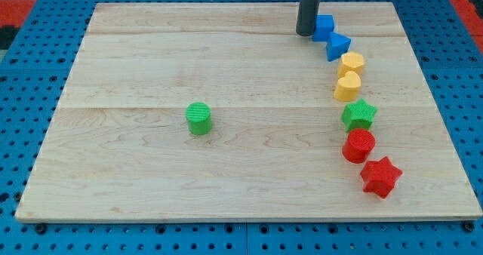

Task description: Place the green circle top right to the blue cube

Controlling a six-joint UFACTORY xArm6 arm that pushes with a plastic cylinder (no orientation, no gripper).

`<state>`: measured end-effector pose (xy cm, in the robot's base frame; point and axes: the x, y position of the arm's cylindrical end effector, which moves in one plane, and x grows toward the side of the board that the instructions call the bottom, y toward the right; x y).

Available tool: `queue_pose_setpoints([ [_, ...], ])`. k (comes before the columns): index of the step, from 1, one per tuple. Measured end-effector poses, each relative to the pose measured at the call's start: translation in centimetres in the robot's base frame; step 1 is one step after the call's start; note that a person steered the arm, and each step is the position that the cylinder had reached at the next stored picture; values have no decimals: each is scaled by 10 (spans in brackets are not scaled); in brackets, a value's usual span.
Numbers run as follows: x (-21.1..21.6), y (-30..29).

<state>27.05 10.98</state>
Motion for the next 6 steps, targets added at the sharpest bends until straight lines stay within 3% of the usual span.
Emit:
queue_pose_setpoints([
  [3,-4,18],
  [4,16,-23],
  [5,78,-33],
  [6,114,-28],
])
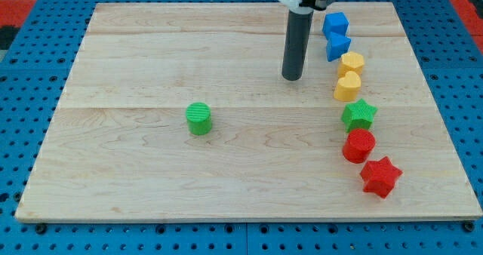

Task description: Place the green circle top right to the blue cube

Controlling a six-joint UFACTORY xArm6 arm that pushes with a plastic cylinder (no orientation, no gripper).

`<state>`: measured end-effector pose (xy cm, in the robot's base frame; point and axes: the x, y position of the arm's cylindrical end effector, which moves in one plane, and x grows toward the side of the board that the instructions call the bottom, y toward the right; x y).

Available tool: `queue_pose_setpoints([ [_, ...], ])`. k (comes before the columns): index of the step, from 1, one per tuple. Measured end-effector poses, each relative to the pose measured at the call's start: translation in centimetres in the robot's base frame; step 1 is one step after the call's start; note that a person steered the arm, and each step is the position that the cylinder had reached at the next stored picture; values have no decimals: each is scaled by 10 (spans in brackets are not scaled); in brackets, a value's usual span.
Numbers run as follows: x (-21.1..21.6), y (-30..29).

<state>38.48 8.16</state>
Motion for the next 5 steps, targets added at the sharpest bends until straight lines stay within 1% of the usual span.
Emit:
queue_pose_setpoints([
  [1,0,33],
  [2,19,52],
  [3,30,56],
  [4,35,49],
  [5,43,16],
])
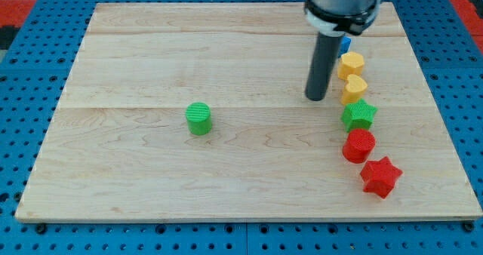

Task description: Place the green circle top right to the blue cube

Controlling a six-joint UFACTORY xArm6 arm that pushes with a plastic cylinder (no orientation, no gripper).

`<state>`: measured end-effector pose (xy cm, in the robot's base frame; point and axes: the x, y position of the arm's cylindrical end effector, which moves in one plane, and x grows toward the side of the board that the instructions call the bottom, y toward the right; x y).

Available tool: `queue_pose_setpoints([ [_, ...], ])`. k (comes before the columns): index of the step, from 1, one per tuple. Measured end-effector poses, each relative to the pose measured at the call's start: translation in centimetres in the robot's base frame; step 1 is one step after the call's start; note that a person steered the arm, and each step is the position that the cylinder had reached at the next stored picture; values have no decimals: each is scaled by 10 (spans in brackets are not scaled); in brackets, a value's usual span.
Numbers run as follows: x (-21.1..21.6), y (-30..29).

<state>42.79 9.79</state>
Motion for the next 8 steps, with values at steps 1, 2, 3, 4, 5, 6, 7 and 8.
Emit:
queue_pose_setpoints([
  [1,43,-49],
  [2,116,-91],
  [3,123,-139],
  [4,85,-132],
  [5,49,-129],
  [6,87,-136],
  [7,81,-166],
  [8,47,-166],
])
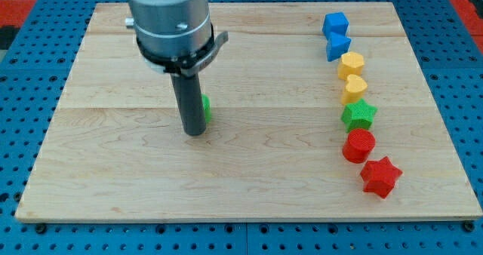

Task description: Place the green circle top right to the blue cube

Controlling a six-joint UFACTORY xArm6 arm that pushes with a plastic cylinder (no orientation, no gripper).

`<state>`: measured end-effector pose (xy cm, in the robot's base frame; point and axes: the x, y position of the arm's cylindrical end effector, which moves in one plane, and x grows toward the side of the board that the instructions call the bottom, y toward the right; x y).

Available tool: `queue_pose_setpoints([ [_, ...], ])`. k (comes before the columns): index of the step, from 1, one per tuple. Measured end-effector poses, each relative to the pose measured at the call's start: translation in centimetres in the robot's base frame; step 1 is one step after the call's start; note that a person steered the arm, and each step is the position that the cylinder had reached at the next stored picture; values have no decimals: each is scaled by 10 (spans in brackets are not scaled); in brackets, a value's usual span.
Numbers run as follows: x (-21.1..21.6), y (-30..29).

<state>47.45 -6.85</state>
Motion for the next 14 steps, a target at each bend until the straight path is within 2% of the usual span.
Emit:
queue_pose_setpoints([
  [3,-152,-4],
  [4,-177,-42],
  [5,-183,-71],
  [8,-230,34],
  [9,-233,89],
  [10,-242,119],
  [11,-277,105],
  [13,-275,127],
  [14,-275,120],
])
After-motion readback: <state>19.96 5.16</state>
